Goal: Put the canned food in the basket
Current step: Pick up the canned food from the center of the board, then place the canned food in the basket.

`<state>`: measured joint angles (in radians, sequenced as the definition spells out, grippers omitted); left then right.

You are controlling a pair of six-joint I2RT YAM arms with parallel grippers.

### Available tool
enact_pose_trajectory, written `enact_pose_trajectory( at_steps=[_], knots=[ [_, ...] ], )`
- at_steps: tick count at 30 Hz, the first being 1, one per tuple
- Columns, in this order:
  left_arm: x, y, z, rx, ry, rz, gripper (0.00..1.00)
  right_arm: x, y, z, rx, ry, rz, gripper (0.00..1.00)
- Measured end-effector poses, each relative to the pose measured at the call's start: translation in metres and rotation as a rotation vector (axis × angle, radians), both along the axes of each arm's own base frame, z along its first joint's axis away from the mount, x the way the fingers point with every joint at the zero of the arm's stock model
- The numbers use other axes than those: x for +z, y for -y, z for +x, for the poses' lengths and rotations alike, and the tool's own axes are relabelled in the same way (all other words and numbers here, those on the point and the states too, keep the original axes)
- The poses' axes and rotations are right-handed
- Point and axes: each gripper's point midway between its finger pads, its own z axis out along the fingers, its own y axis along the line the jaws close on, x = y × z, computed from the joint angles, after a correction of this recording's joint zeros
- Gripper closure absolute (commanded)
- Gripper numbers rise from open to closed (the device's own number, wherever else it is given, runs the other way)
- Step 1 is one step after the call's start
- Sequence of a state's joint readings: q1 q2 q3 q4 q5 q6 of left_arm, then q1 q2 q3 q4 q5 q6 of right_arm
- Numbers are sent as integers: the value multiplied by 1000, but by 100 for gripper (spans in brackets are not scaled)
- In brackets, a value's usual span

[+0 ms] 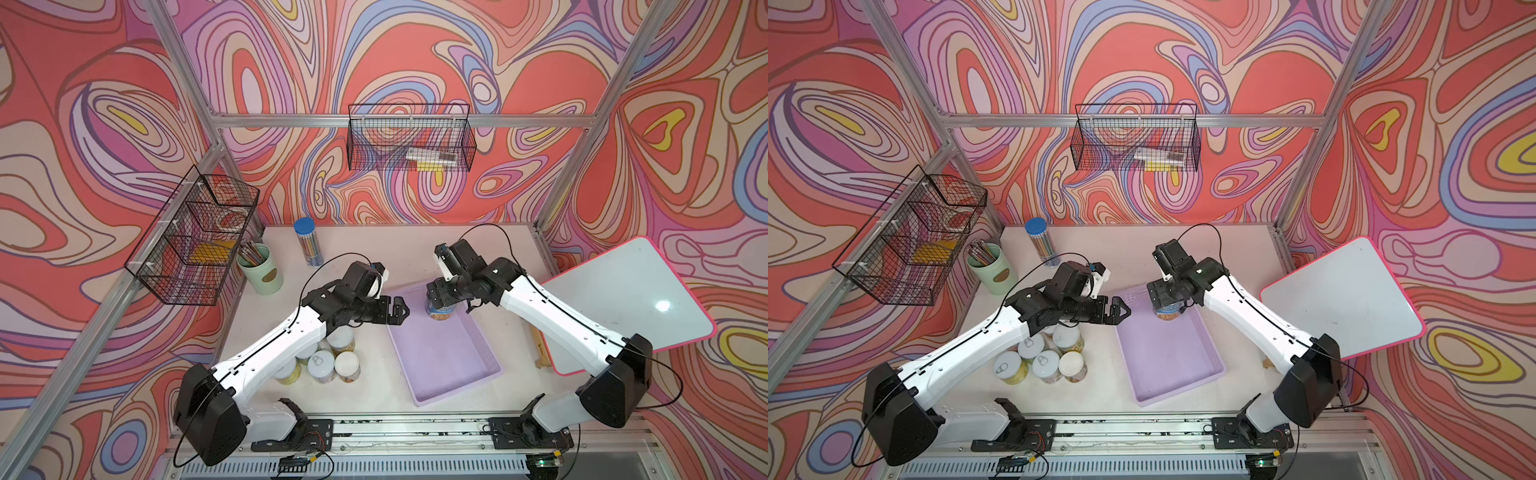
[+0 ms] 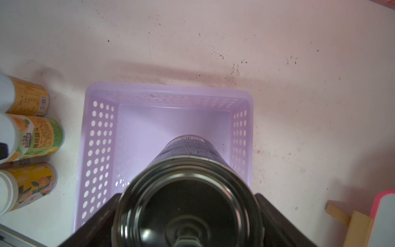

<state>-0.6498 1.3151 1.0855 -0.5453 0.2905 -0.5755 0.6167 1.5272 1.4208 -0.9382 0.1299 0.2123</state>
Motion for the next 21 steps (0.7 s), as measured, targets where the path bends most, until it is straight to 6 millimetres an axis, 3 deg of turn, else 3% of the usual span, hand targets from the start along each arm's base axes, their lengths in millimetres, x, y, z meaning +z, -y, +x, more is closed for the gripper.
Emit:
enact_pose_trajectory(
  at_steps=[8, 16, 21],
  knots=[
    [-20, -4, 9, 31, -8, 75, 3, -36, 3, 29, -35, -42, -25, 46],
    [-43, -8, 17, 56, -35, 144, 4, -62, 6, 44, -47, -68, -62, 47],
    [-57, -9, 21, 67, -55, 182, 21, -69, 9, 53, -61, -67, -74, 48]
  ],
)
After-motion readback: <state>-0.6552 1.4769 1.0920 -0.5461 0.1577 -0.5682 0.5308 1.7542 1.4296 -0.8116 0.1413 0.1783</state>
